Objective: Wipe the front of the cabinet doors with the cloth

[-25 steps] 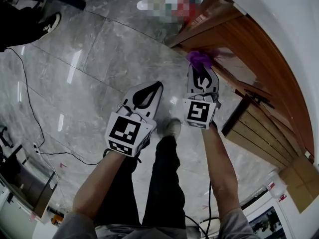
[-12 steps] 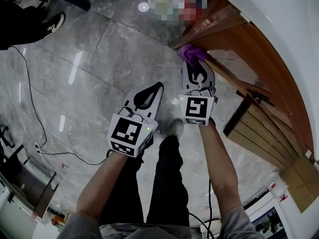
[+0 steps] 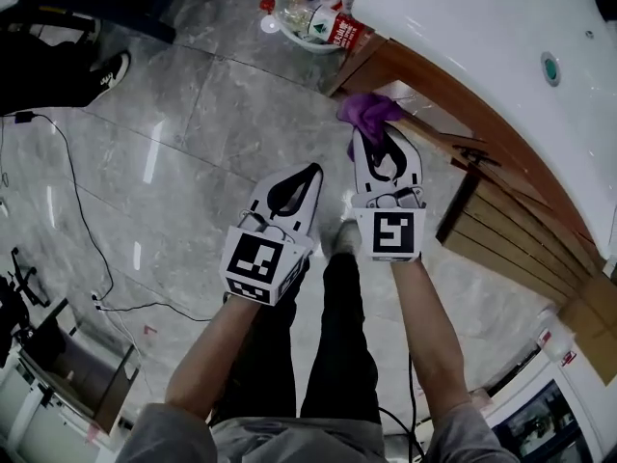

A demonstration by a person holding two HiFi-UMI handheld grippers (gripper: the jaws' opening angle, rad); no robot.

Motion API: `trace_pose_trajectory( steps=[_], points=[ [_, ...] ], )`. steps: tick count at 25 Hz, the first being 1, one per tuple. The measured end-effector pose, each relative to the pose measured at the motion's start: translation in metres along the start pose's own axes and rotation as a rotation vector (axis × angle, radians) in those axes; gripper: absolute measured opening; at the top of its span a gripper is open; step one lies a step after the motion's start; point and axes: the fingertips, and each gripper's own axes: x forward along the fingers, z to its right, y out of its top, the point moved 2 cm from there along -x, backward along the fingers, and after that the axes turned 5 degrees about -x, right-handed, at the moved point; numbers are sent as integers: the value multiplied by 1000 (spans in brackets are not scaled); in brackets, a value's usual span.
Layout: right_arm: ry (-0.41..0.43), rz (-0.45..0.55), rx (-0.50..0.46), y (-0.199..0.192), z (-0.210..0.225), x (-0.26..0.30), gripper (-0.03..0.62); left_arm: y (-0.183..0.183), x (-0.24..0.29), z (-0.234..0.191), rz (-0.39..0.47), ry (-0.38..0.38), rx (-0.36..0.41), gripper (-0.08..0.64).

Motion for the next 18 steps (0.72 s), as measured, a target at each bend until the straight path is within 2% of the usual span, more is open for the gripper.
trace_pose_trajectory(
  steps=[4,8,13,18],
  points=[
    [-29,29,82,37,8,-39,81,32,-22,20,16,-18,9,9],
    [-73,37,124,71,14,-78,81,70,-38,47,39,-59,18,9],
    [-164,63,217,115,28,-121,81,118,-60,82,71,-119,105,9],
    [-226,111,252,172,48,-176,81,168,-83,128,98,-173,163,9]
  ],
)
